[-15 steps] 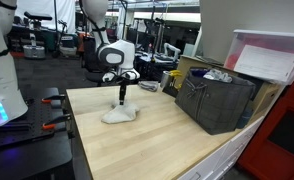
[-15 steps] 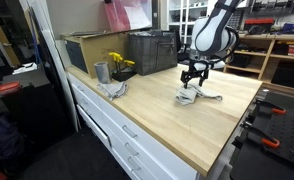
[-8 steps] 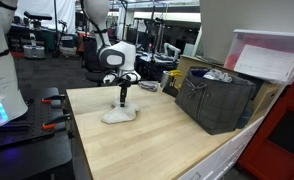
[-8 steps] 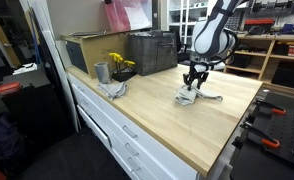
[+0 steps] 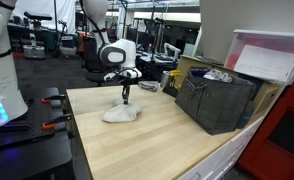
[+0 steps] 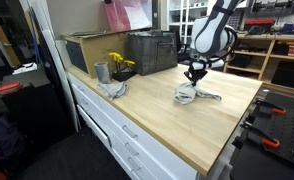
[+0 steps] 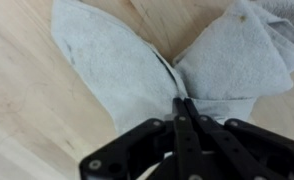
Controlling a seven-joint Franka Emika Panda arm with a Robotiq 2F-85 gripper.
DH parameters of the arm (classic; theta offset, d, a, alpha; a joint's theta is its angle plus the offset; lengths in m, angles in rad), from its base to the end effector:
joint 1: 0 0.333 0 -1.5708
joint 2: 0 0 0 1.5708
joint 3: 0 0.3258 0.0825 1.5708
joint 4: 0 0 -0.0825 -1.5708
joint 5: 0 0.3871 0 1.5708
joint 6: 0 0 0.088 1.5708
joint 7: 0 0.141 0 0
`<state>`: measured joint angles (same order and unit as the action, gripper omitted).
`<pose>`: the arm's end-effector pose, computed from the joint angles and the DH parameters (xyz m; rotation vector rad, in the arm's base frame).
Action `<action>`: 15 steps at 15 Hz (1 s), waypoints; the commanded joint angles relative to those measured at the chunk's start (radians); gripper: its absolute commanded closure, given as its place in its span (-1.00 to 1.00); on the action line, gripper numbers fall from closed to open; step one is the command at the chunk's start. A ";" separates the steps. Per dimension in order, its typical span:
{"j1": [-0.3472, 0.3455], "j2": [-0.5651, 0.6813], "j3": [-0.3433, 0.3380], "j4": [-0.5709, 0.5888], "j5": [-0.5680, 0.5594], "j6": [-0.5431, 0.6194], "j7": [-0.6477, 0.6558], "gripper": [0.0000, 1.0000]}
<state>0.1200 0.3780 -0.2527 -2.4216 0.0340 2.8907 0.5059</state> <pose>0.5014 -0.0777 0.1424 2.9151 -0.9810 0.1808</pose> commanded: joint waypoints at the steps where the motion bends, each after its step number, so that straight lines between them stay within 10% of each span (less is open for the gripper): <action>1: 0.143 -0.071 -0.182 -0.031 -0.087 0.009 0.204 0.99; 13: 0.350 -0.025 -0.635 0.042 -0.427 -0.112 0.920 0.99; 15: 0.366 -0.021 -0.661 0.043 -0.456 -0.180 1.016 0.43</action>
<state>0.4452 0.3402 -0.8649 -2.3942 -0.3697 2.7907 1.3624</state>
